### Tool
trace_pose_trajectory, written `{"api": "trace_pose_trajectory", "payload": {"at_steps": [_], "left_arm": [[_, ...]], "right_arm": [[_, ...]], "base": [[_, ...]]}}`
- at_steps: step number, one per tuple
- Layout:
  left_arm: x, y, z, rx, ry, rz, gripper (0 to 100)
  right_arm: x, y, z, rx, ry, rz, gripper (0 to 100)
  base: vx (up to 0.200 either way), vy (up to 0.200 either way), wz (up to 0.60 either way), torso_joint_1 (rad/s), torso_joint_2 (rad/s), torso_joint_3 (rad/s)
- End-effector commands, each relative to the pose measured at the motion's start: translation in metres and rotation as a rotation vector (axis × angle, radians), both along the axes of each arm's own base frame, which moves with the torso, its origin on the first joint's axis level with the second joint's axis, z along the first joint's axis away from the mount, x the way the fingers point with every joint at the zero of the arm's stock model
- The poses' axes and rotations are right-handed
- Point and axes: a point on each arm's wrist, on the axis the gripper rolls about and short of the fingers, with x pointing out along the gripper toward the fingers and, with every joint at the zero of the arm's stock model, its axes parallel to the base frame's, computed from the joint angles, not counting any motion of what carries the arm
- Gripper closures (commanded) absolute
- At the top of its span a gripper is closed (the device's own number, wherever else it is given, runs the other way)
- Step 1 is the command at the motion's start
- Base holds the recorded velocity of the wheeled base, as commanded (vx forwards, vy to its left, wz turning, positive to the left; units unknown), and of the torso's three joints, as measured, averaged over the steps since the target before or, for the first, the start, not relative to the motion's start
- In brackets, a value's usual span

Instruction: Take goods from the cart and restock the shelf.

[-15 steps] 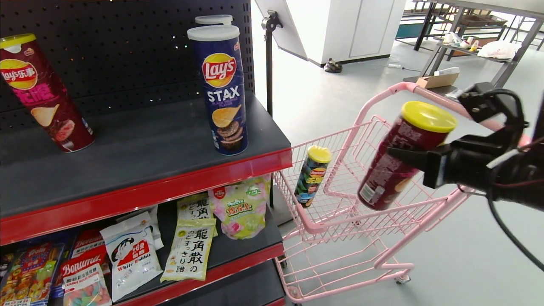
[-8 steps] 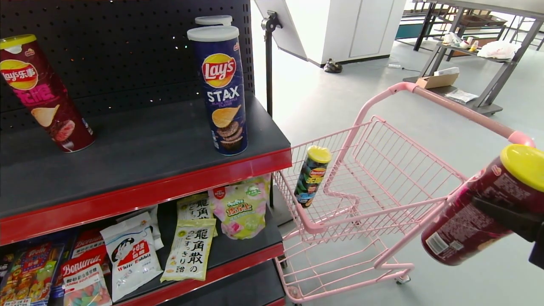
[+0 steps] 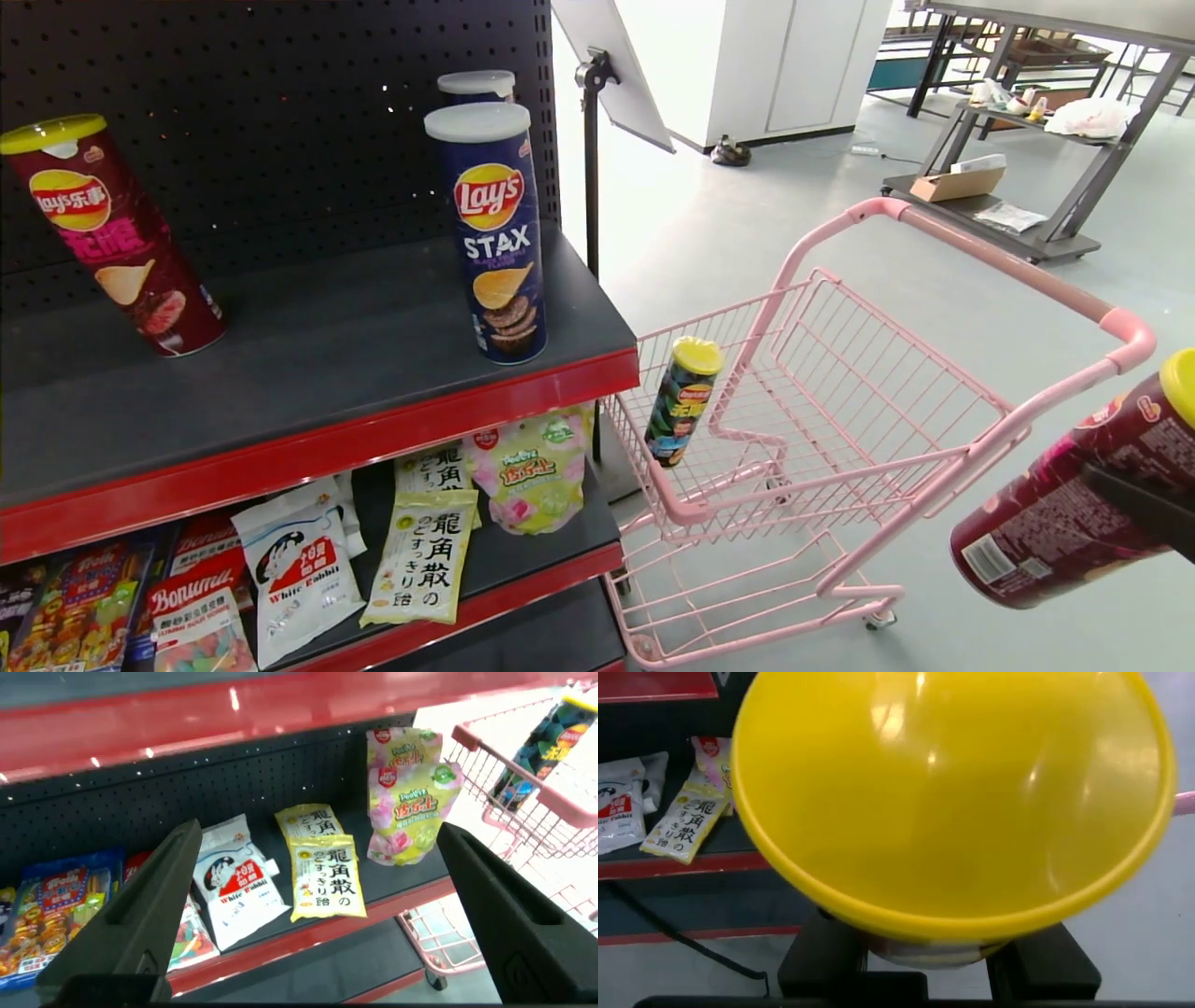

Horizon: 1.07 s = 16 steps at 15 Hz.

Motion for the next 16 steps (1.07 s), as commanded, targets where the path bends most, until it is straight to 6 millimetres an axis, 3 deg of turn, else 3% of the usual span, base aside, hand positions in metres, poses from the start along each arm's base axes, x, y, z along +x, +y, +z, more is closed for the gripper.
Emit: {"api": "trace_pose_trajectory", "payload": {"at_steps": [1,8,16], "left_arm": [[0.0,0.0,0.0,-0.001,0.001,0.0,0],[0.0,0.0,0.0,-0.001,0.002,0.0,0],[0.0,0.0,0.0,-0.001,0.001,0.0,0]], "right_arm": [[0.001,0.0,0.0,-0.001,0.002,0.0,100],[0.004,0.001,0.0,-0.007,0.012,0.009,100],[0.044,0.015,0.015,-0.047,0.056,0.078,100]], "base": [[0.0,0.0,0.0,0.183,-0.55,-0.354],[0.0,0.0,0.0,0.192,-0.5,-0.309],[0.0,0.0,0.0,0.15,-0.36,-0.213]]}}
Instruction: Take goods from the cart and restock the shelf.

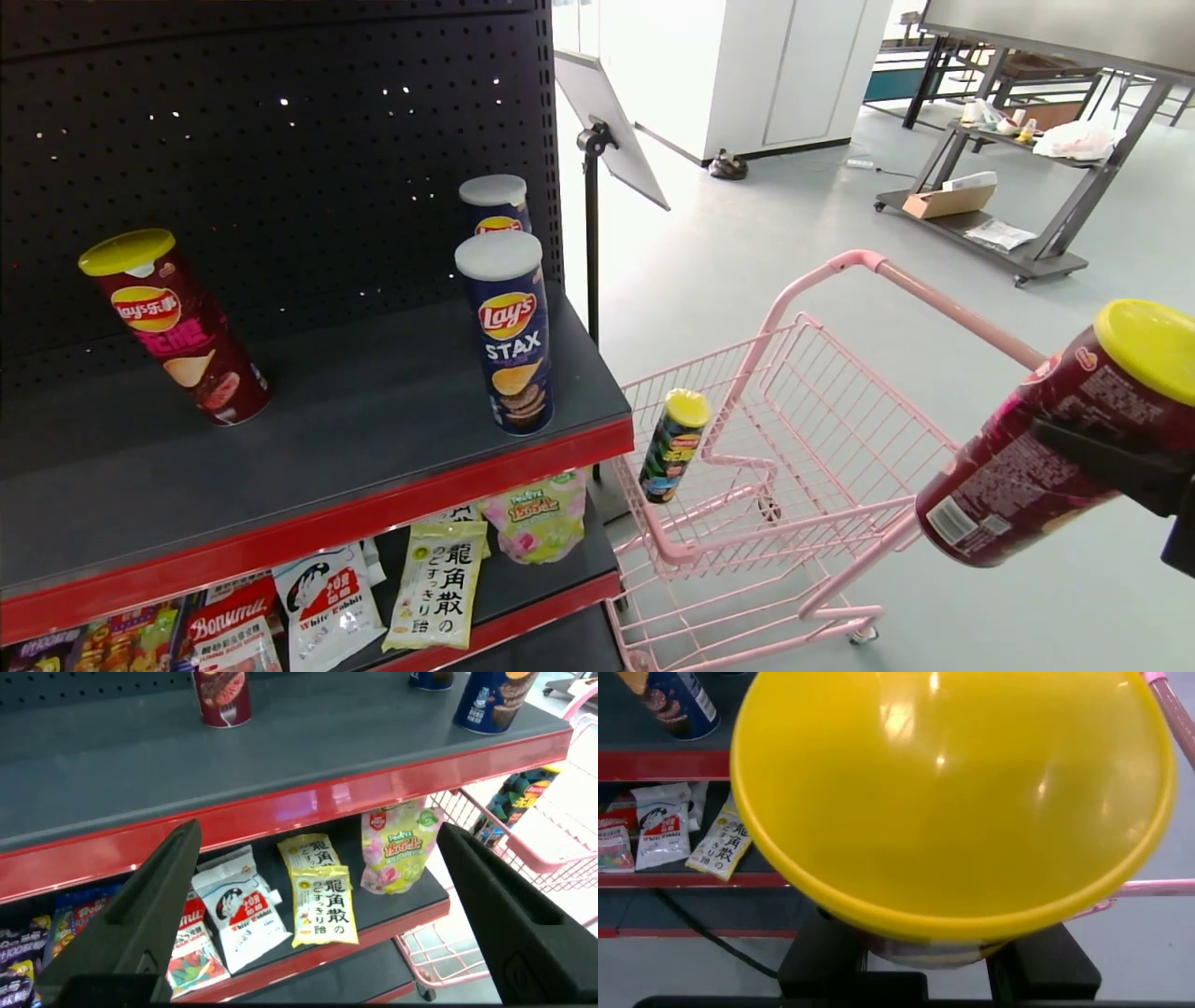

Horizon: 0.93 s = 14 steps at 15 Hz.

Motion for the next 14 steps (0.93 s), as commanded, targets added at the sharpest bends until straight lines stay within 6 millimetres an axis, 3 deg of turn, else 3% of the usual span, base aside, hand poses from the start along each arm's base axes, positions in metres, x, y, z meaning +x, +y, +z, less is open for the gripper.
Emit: {"api": "trace_pose_trajectory", "payload": {"at_steps": [1,6,12,14], "left_arm": [[0.0001,0.0,0.0,-0.001,0.001,0.0,0],[0.0001,0.0,0.0,-0.001,0.001,0.0,0],[0.0001,0.0,-0.0002,-0.001,0.003,0.0,0],[0.0001,0.0,-0.0002,-0.001,0.003,0.0,0]], "right_arm": [[0.013,0.0038,-0.0024,-0.02,0.038,0.005,100],[0.0199,0.0082,-0.0029,-0.057,0.044,0.031,100],[0.0183,0.0077,-0.0066,-0.062,0.054,0.031,100],[0.0172,0.0074,-0.0085,-0.065,0.059,0.031,100]], "base": [[0.0,0.0,0.0,0.041,-0.08,-0.046],[0.0,0.0,0.0,0.0,0.0,0.0],[-0.2,0.0,0.0,0.004,0.0,-0.001],[0.0,0.0,0.3,-0.001,0.0,0.001]]}}
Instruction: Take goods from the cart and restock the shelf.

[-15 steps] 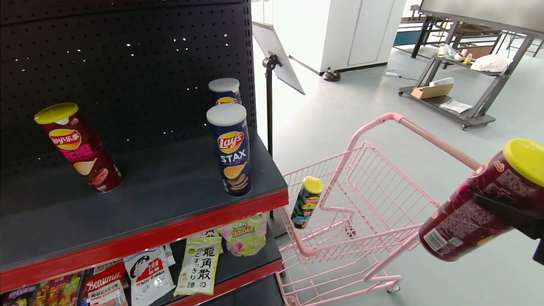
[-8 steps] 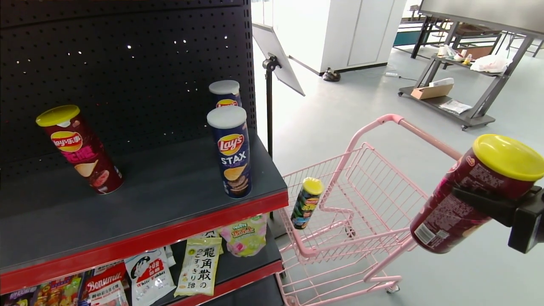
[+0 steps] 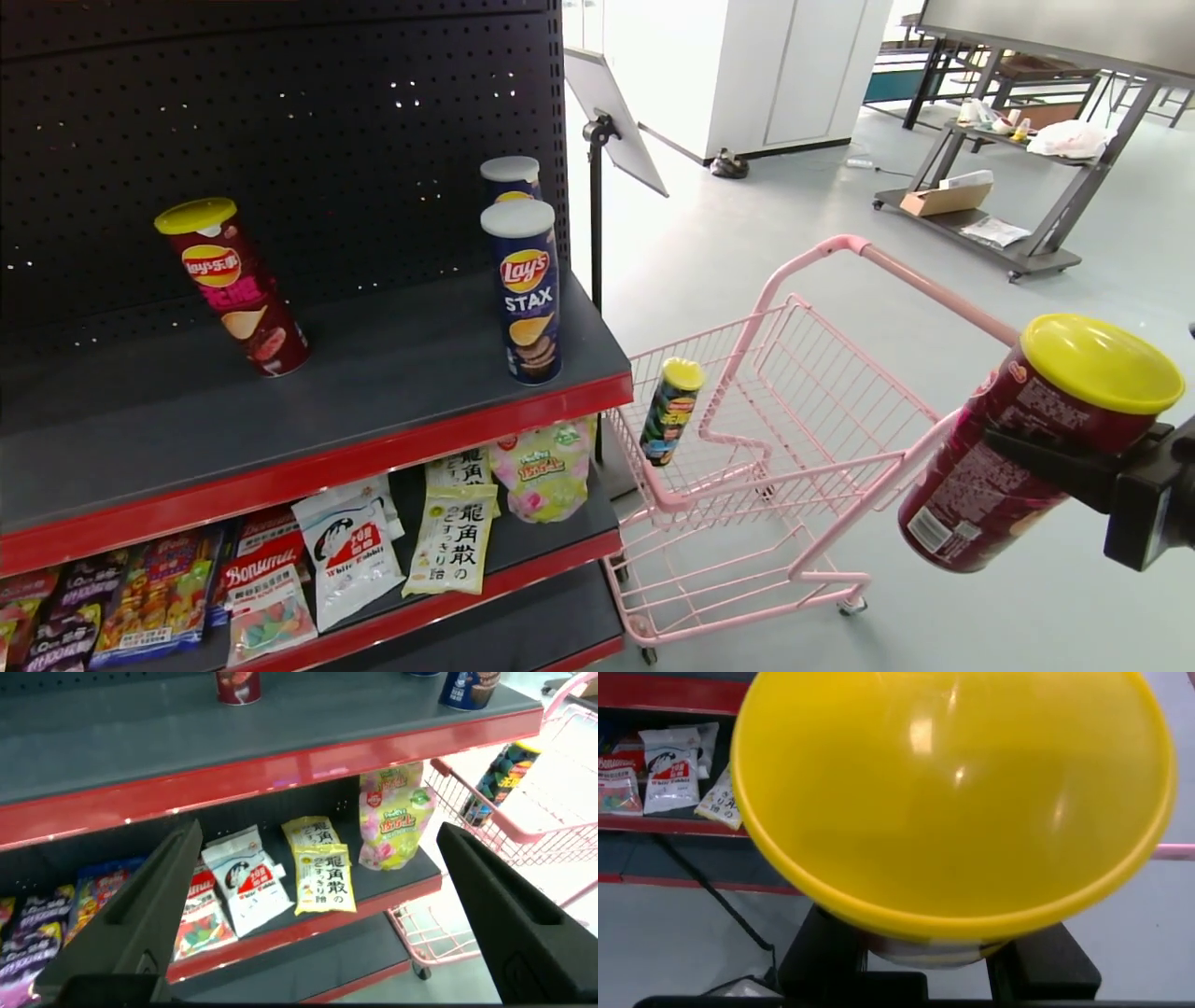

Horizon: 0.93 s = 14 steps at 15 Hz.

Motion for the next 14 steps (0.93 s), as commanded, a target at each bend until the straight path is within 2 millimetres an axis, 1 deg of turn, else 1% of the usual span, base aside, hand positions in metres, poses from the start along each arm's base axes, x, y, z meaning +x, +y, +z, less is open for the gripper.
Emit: {"api": "trace_pose_trajectory", "payload": {"at_steps": [1,10,12,13,14], "left_arm": [[0.0,0.0,0.0,-0.001,0.002,0.001,0],[0.0,0.0,0.0,-0.001,0.001,0.001,0],[0.0,0.0,0.0,-0.001,0.001,0.001,0],[0.0,0.0,0.0,-0.001,0.001,0.001,0],[0.0,0.0,0.0,-0.001,0.002,0.001,0]], "right_arm": [[-0.001,0.0,-0.001,0.001,0.001,0.001,100],[-0.002,-0.001,-0.005,-0.007,0.009,0.002,100],[-0.006,-0.002,-0.008,-0.03,0.001,0.001,100],[-0.013,-0.003,-0.007,-0.026,-0.021,0.019,100],[-0.015,-0.004,-0.007,-0.025,-0.024,0.023,100]], "base": [[0.0,0.0,0.6,-0.012,-0.02,0.002],[0.0,0.0,0.6,0.002,0.0,0.005],[0.0,0.0,0.0,0.0,0.0,0.0],[0.0,0.0,0.0,0.0,0.0,0.0],[0.0,0.2,0.0,0.002,0.0,0.002]]}}
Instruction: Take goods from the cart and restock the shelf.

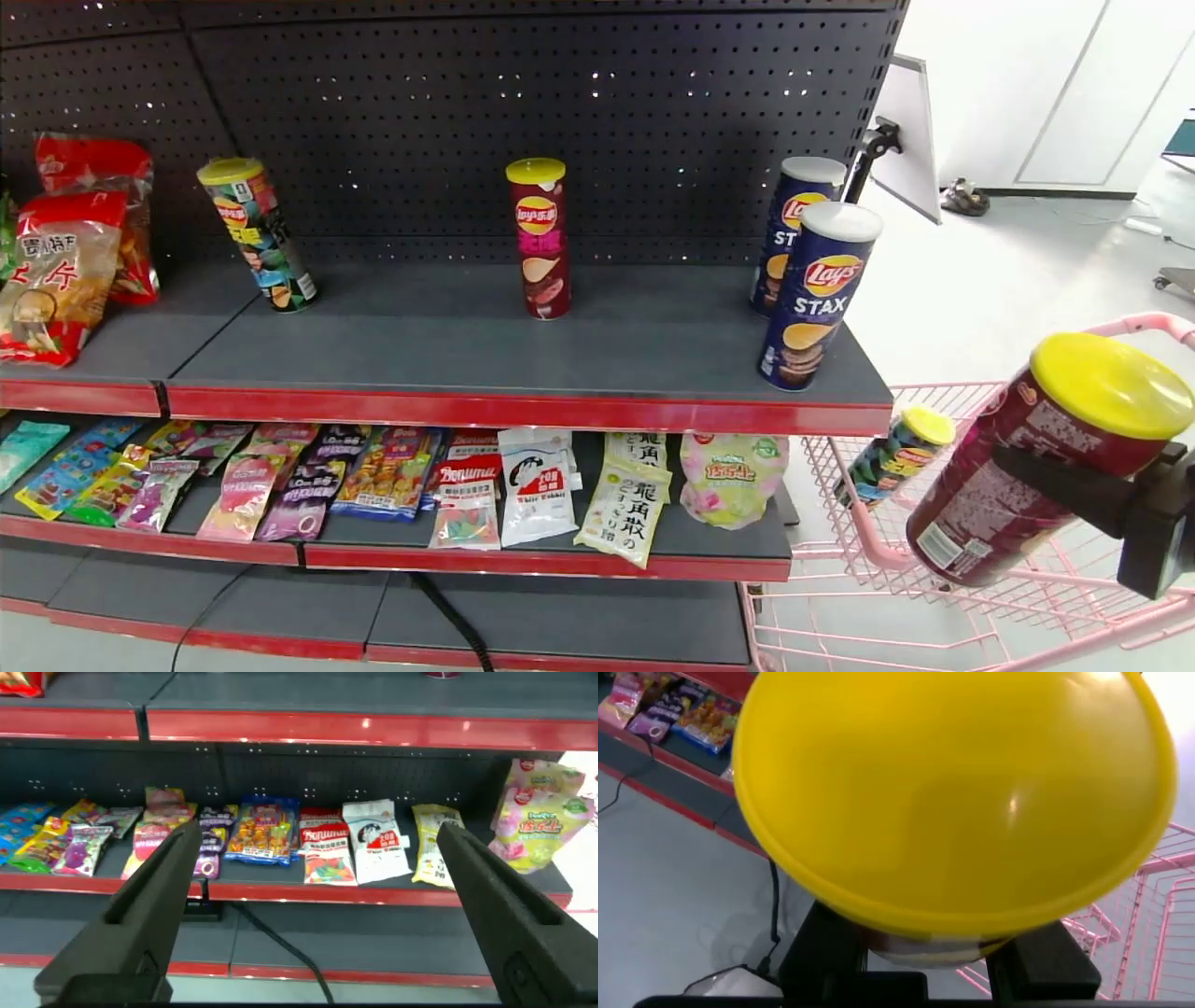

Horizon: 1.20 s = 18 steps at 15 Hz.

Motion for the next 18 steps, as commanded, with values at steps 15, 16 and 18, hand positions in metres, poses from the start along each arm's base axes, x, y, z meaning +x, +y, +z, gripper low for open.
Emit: {"api": "trace_pose_trajectory", "payload": {"at_steps": [15,16,18], "left_arm": [[0.0,0.0,0.0,0.007,0.001,-0.001,0],[0.0,0.0,0.0,0.01,0.002,-0.001,0],[0.0,0.0,0.0,0.01,0.002,-0.001,0]], "right_arm": [[-0.019,0.004,-0.002,0.052,-0.024,0.319,100],[-0.022,0.007,-0.004,0.049,-0.026,0.356,100],[-0.028,0.009,-0.004,0.054,-0.035,0.392,100]], "base": [[0.0,0.147,0.0,0.003,0.0,0.002],[0.0,0.0,0.0,0.0,0.0,0.0],[0.1,0.0,0.0,-0.001,0.0,0.004]]}}
